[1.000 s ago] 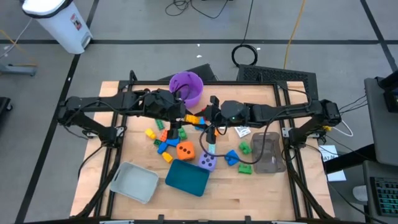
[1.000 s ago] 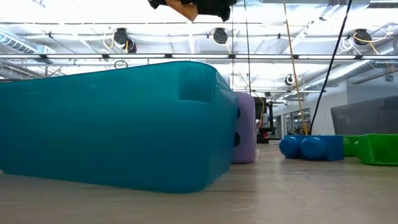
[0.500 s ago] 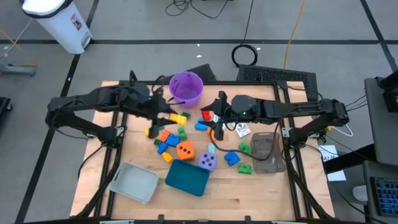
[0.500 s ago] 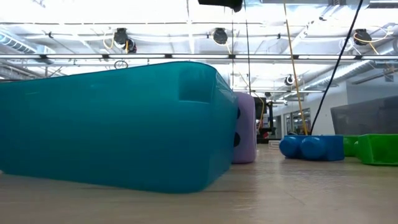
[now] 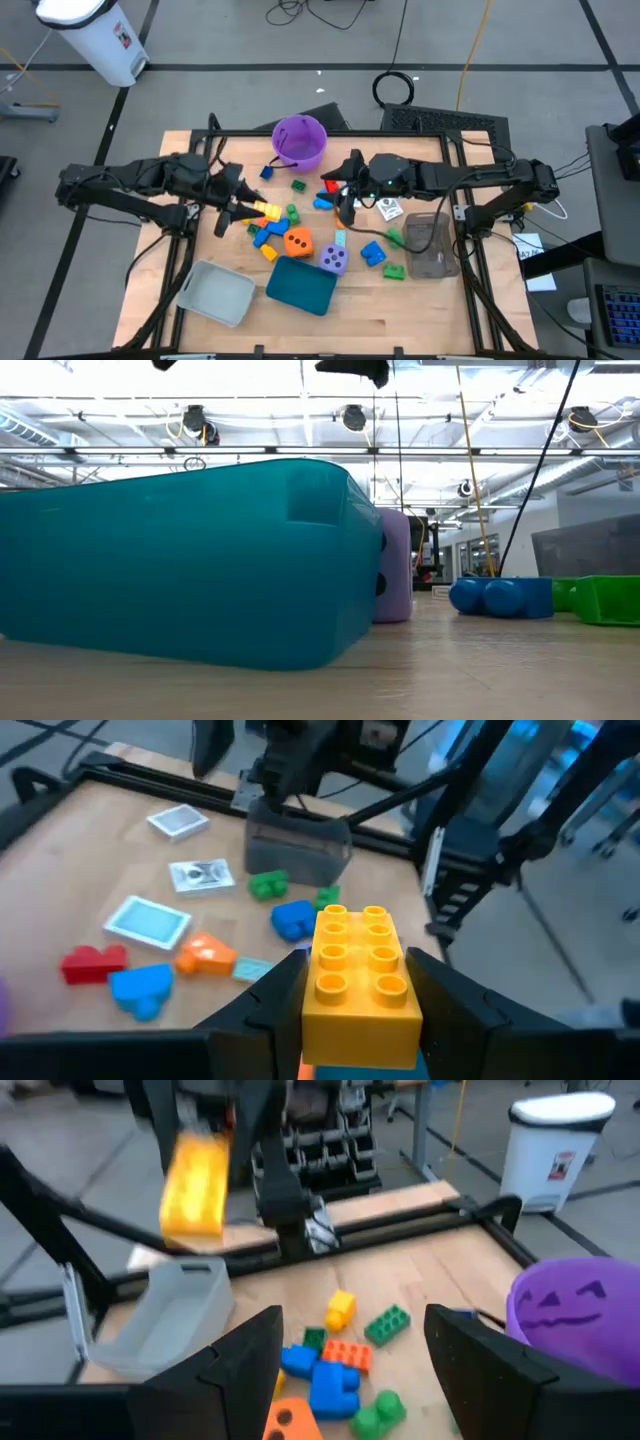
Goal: Pick & Place Toys
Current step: Put the yellow game piece into the blue bin
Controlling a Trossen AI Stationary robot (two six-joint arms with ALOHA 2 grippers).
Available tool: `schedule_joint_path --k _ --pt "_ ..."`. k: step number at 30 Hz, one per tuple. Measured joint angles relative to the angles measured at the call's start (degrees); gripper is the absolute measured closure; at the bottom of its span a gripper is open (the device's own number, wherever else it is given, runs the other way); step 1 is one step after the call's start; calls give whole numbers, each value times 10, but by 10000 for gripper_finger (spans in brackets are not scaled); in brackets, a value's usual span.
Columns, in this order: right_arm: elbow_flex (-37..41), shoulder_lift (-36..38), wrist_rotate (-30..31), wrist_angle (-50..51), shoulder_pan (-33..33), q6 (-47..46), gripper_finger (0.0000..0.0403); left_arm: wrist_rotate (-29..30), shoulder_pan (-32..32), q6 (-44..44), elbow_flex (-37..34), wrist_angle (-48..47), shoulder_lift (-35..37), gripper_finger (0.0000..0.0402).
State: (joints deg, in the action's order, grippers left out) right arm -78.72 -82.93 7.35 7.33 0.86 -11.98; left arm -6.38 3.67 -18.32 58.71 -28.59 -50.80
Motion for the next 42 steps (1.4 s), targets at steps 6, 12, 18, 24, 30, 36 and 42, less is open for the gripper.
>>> schedule_joint_path --k 6,12,18,24,30,36,42 --pt "0 -9 -1 3 0 -30 165 21 55 -47 -83 74 7 249" --pt "0 -13 2 4 0 -23 165 53 118 -71 -147 126 -9 249" --pt "0 -18 41 4 0 -23 165 107 168 -59 -203 190 -37 249" --pt "0 -17 49 2 0 -23 165 107 192 3 -219 244 -94 249" --pt "2 -17 49 1 0 -24 165 64 198 85 -219 312 -181 237" --pt "43 -17 50 -3 0 -67 165 -3 171 135 -219 394 -240 250" --pt "113 -17 49 -108 4 -116 165 -12 137 153 -219 395 -278 248"
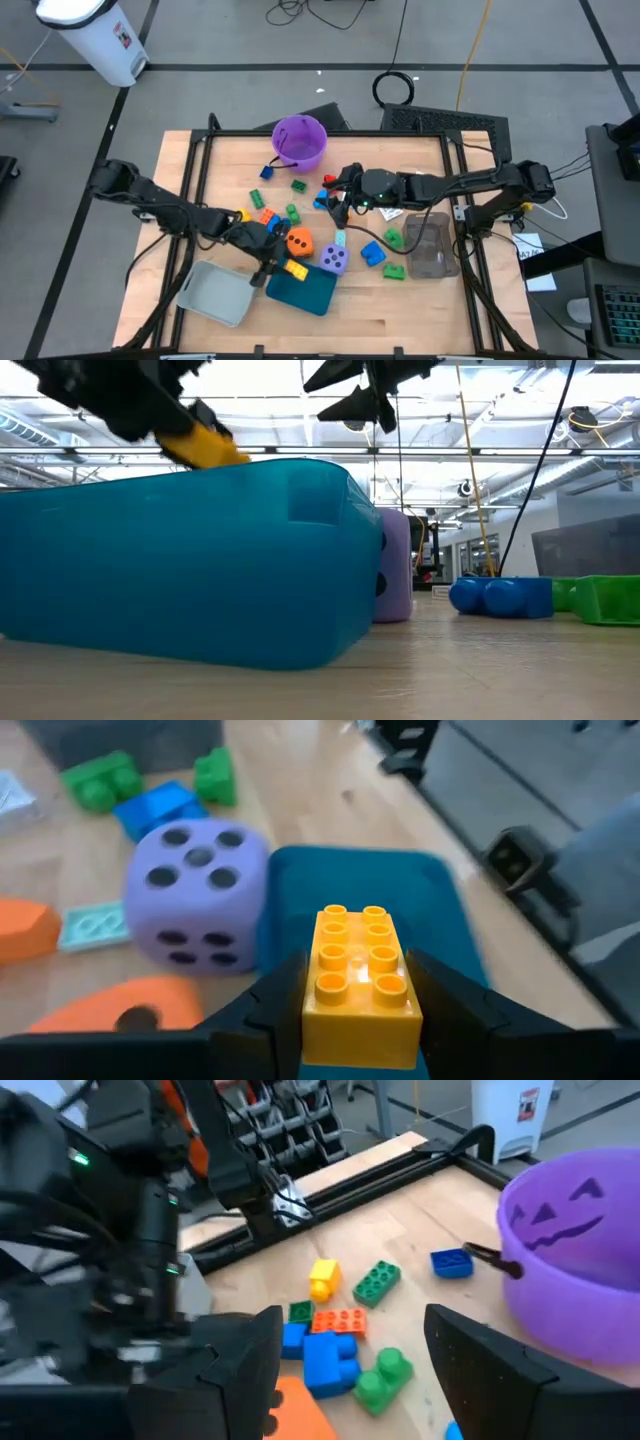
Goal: Pick & Place Toys
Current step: Put the yellow game piece into the blue bin
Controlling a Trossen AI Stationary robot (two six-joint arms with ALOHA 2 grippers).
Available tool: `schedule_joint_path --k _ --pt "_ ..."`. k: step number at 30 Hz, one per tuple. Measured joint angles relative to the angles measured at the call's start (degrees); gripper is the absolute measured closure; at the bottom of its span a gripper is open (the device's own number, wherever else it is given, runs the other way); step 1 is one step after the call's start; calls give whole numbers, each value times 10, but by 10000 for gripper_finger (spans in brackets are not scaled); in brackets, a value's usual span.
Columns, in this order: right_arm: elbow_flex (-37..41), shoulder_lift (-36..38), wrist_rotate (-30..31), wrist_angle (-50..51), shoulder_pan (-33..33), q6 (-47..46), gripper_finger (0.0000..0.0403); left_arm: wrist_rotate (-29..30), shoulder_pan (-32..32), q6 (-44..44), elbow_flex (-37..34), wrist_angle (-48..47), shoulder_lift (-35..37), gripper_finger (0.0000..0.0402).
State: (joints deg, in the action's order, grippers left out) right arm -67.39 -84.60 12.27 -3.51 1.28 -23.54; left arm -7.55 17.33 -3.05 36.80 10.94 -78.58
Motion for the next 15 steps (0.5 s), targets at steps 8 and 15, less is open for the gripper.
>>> schedule_joint_path --k 8,15 --pt "9 0 1 -45 8 -29 165 -49 -27 18 0 -39 -40 247" --pt "9 0 45 -44 26 -13 165 -49 -27 16 0 -88 -40 236"
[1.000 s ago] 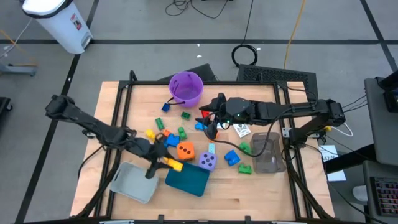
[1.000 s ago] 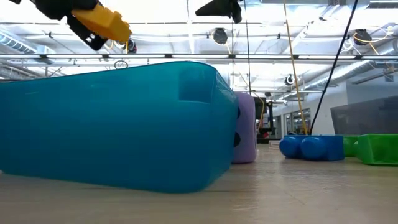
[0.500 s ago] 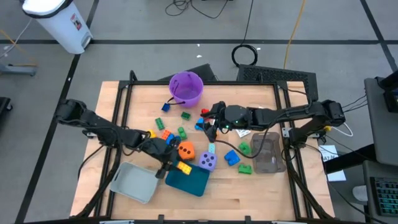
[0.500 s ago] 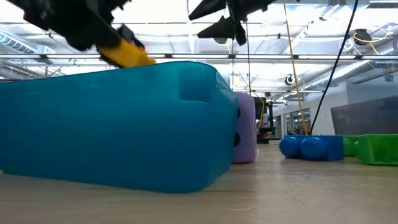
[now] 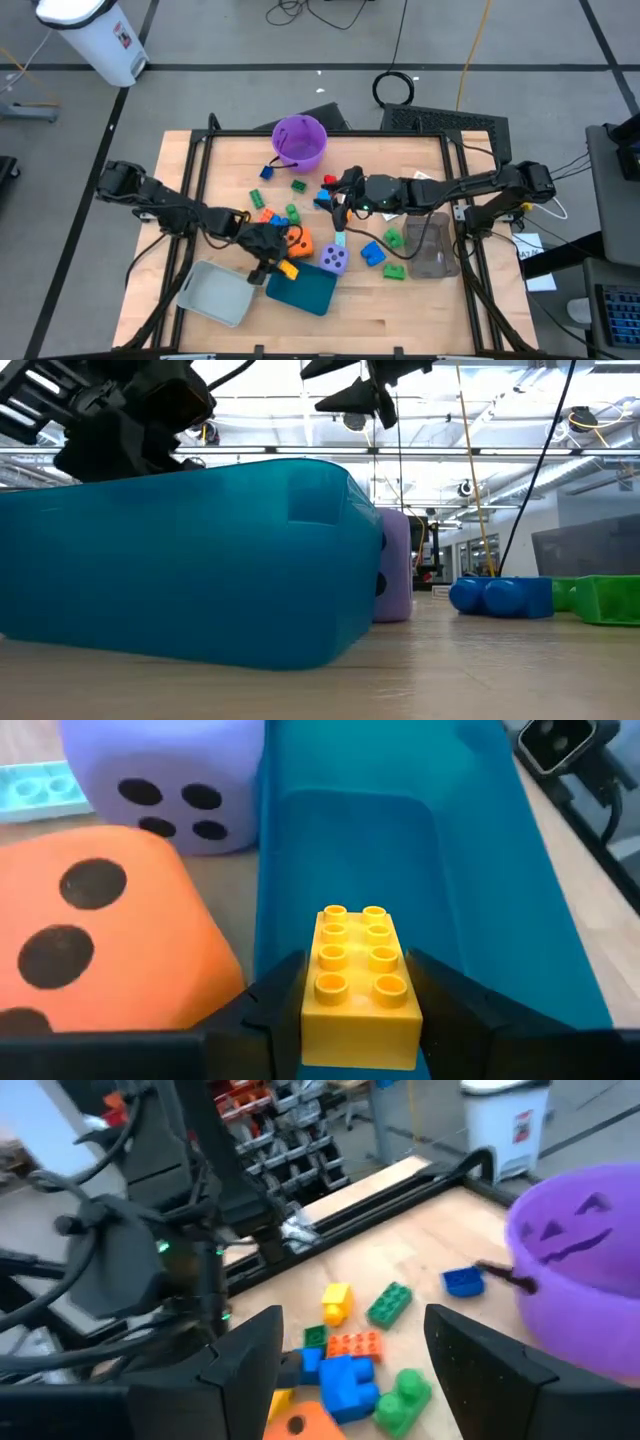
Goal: Pick & Place Toys
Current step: Put the yellow game piece into the blue bin
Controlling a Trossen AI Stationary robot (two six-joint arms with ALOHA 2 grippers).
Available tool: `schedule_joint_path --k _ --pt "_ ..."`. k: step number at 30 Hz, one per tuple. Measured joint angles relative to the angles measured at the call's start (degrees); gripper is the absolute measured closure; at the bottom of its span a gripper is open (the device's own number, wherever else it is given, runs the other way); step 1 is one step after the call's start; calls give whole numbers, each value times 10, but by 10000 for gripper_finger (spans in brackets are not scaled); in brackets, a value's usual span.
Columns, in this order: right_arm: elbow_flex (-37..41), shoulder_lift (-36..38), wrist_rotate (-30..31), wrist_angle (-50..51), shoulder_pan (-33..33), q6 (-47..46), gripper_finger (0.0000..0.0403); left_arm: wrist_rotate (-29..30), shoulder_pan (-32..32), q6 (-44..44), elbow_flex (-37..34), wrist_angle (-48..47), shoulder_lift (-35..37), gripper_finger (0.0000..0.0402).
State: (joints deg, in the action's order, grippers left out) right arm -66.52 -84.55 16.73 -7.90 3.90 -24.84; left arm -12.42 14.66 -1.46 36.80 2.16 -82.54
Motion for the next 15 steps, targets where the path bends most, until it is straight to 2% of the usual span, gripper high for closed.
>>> schedule_joint_path --k 4,15 --pt "0 0 12 0 1 5 165 5 0 -6 0 -4 0 222" --pt "0 0 12 0 0 7 165 21 -7 -60 0 -7 4 217"
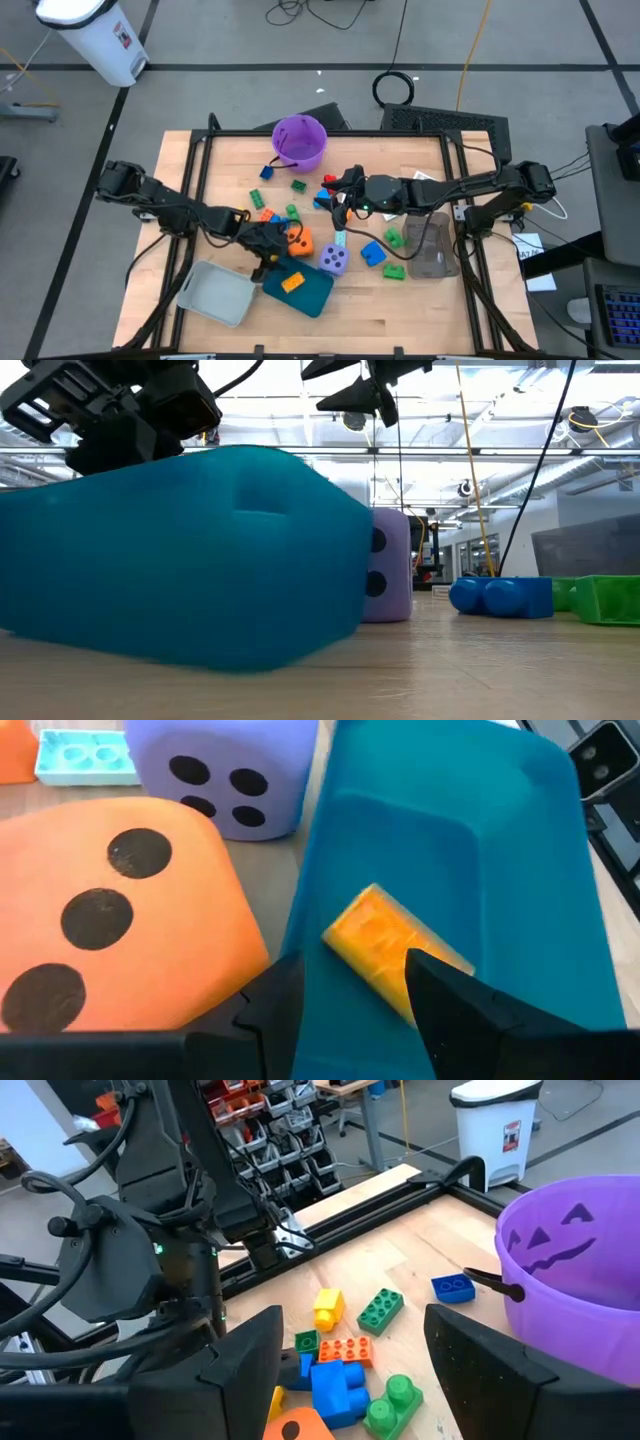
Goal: Pick & Place Toys
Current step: Put the yellow game piece into the blue bin, then put the blue game piece into the blue bin
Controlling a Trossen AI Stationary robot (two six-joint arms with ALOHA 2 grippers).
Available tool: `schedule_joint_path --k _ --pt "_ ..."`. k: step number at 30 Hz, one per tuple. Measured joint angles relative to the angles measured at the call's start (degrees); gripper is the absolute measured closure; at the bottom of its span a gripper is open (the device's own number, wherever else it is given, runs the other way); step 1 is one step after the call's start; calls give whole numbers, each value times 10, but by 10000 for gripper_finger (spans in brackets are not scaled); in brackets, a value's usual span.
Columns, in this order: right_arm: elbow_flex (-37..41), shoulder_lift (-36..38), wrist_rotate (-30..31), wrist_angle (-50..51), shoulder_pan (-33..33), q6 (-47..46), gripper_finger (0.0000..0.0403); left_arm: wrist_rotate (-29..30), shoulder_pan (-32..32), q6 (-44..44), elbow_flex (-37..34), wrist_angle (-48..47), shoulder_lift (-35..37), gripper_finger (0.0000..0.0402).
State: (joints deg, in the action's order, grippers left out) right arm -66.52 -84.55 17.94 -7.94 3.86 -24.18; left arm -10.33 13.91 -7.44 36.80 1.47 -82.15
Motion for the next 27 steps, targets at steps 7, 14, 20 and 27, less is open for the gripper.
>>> schedule_joint_path --k 7,14,20,27 --pt "0 0 0 -5 0 13 165 -19 -34 0 20 -1 51 216" --pt "0 0 0 -2 -3 24 165 -46 -71 -19 78 1 149 215" --pt "0 0 0 10 -3 39 165 -46 -102 -19 125 8 231 215" --pt "-3 0 0 57 -3 9 172 -45 -117 -31 127 139 283 215"
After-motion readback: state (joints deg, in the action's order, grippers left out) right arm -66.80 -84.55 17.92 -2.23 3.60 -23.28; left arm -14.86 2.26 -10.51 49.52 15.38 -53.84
